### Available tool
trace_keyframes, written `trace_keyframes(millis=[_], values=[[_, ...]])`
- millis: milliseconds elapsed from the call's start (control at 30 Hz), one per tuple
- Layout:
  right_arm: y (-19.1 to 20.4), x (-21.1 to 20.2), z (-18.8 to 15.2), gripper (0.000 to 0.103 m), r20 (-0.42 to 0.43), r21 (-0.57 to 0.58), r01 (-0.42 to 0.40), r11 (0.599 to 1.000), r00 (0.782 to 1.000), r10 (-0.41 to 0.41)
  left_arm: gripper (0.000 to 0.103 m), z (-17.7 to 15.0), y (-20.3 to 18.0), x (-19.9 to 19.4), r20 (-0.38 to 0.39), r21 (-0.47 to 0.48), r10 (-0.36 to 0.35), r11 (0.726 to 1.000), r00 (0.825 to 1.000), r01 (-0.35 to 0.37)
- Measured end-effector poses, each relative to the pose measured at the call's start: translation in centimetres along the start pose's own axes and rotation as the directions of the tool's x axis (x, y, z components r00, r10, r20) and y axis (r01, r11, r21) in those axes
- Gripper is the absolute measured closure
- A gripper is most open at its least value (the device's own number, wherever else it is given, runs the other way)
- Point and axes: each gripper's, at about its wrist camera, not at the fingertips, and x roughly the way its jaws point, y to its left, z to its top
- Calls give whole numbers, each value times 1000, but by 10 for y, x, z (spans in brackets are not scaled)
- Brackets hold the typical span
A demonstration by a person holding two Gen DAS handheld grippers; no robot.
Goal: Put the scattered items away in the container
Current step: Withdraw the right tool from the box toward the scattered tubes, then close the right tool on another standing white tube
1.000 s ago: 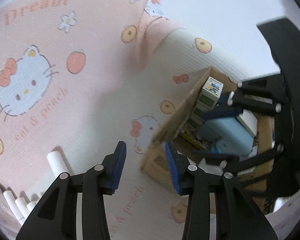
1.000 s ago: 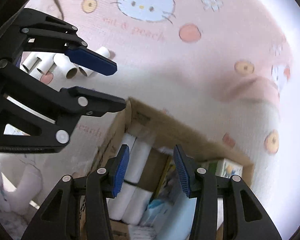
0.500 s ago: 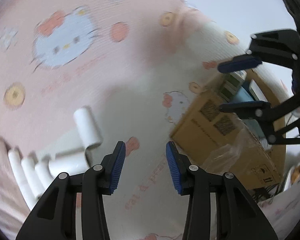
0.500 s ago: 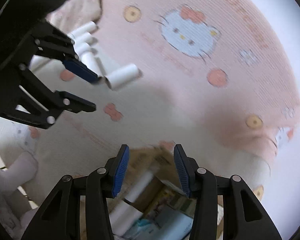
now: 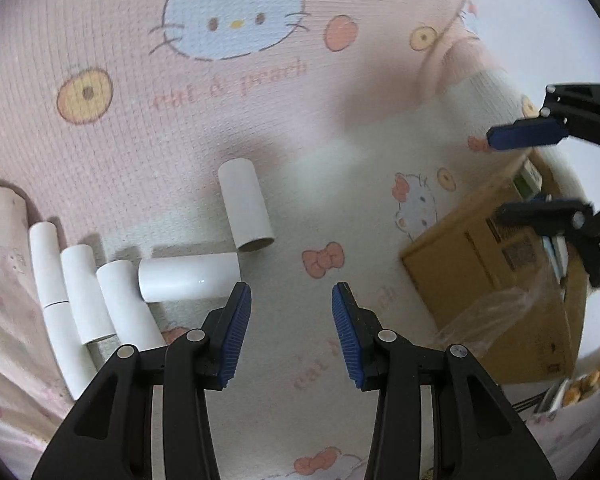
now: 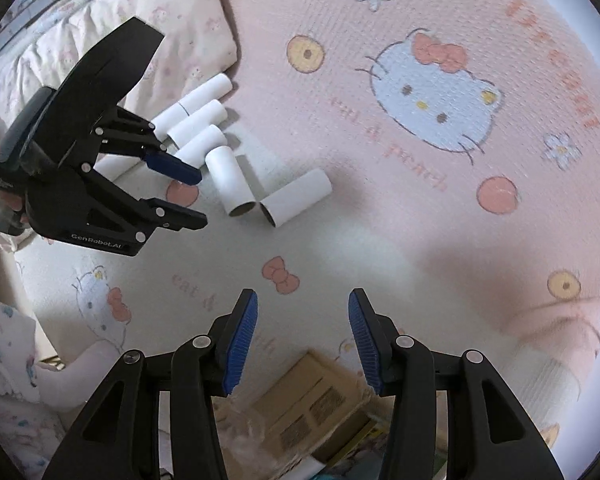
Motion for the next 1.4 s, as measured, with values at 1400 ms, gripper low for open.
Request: trace_keyframes(millis=[1400], values=[[-111, 223, 89, 51, -68, 692, -476, 543, 706, 705, 57, 66, 88, 140, -86, -410, -168, 904, 982, 119]])
